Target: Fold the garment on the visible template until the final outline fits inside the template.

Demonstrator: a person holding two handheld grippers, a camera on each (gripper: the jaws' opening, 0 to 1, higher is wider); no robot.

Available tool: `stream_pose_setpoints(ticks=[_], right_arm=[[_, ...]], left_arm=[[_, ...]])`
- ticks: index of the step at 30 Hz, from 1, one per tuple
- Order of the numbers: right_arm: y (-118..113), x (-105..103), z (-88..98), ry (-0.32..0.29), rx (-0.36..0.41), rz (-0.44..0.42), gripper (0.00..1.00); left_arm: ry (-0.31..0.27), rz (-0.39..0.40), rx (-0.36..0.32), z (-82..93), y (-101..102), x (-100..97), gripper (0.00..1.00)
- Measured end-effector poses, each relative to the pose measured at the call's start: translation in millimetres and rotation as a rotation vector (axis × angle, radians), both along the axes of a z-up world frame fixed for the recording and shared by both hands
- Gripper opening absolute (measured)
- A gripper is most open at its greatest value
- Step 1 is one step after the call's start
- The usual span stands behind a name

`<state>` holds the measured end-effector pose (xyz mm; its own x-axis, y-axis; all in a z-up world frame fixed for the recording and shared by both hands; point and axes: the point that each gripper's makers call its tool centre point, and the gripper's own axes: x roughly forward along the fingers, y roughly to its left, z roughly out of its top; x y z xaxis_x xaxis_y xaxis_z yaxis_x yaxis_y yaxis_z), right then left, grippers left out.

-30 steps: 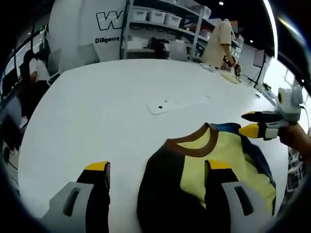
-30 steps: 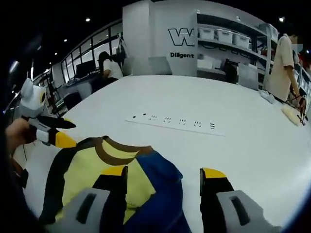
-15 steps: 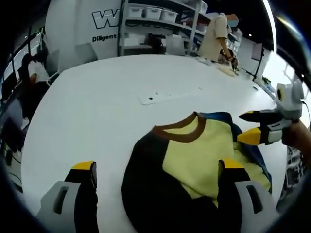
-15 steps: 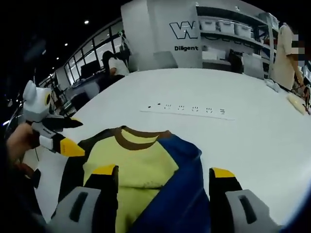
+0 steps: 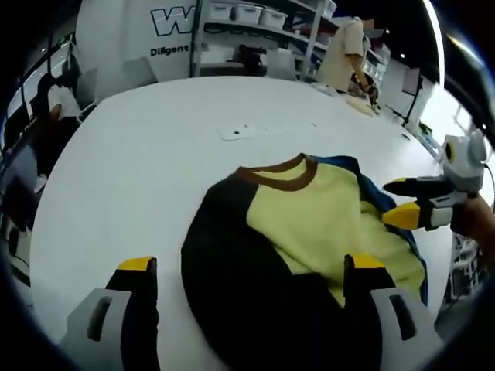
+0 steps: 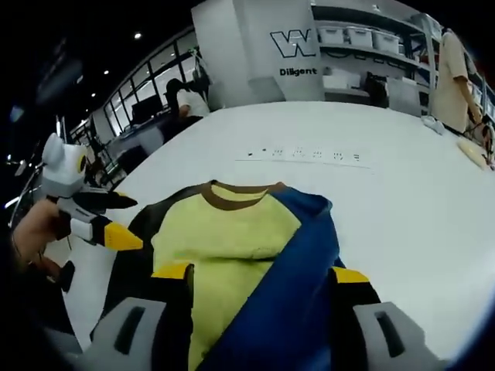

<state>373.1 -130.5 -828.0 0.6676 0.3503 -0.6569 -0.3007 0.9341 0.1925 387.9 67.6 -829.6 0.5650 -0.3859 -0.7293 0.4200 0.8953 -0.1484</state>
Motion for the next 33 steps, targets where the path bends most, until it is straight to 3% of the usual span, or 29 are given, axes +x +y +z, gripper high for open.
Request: stream_pose_setpoints(ticks=[6,12,15,18,21,22,26,29,33], right_arm=[[3,-19,-9.8,0.040,0.000,0.006,0.55],[1,-32,-13.7,0.056,-0.021,0.012,0.46],[-1,-37,-16.9,0.073,-0.033,0.009,0.40],[-7,-43,-17.1,0.090,-0.051,-0.034,0.31],[-7,-46,-18.3,0.091,-0.060,-0.042,0.25],[-7,-47,-19.3,0.094,-0.062,-0.045,0.22],[-8,-51,-18.8,0.101,-0.039,-0.062,0.09],[-13,-53,-20.2,0.113,-0.066,-0.071,0.00],[-19,-55,-20.3,0.122,-0.049,-0.091,0.00]], left_arm=[[0.044,0.017,0.027,-14.0,3,-17.3,0.88],[0.074,0.039,-0.013,-19.9,0,-28.3,0.80],[0.085,0.045,0.022,-25.5,4,-34.9,0.75],[0.058,0.005,0.110,-30.0,10,-41.1,0.68],[0.080,0.022,0.087,-33.1,7,-47.1,0.66],[0.055,0.026,0.089,-31.5,8,-44.3,0.66],[0.045,0.005,0.138,-33.7,10,-49.2,0.57],[0.022,-0.007,0.179,-35.2,13,-50.8,0.51],[0.006,-0.015,0.182,-34.9,13,-50.3,0.48]])
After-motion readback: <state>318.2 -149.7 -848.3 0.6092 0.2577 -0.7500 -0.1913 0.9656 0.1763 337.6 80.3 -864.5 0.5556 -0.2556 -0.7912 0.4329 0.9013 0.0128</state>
